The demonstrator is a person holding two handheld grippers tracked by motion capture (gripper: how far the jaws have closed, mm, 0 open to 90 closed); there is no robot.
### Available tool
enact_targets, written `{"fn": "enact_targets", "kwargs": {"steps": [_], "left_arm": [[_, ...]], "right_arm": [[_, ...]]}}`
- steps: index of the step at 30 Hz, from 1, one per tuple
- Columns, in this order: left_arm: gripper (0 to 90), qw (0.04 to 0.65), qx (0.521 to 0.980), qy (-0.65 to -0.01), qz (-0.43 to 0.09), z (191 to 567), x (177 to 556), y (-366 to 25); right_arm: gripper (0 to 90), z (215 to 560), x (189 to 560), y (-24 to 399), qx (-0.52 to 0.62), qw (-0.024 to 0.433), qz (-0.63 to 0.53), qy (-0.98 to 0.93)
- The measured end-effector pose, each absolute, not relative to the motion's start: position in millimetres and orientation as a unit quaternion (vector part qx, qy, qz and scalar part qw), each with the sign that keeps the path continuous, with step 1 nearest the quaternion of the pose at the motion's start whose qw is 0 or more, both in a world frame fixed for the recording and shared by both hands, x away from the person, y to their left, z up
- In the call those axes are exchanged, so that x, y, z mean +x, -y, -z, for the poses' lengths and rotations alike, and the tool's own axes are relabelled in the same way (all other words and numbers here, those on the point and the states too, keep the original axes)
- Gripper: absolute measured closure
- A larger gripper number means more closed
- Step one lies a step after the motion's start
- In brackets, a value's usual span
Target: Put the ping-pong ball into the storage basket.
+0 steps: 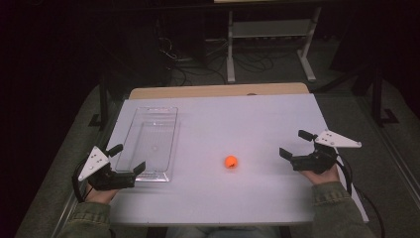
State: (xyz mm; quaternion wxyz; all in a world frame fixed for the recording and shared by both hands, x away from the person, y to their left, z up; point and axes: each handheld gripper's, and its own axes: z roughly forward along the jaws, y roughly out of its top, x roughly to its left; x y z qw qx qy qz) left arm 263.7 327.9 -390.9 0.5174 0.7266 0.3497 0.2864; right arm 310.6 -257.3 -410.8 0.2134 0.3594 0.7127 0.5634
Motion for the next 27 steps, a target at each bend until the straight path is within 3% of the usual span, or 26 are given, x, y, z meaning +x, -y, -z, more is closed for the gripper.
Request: {"fn": "enact_targets", "kwargs": {"steps": [27], "left_arm": [[0.0,0.478,0.775,-0.310,-0.274,365,275,-305]], "right_arm": [[0.0,410,306,263,0.357,0.217,-0.569,-0.709]]}}
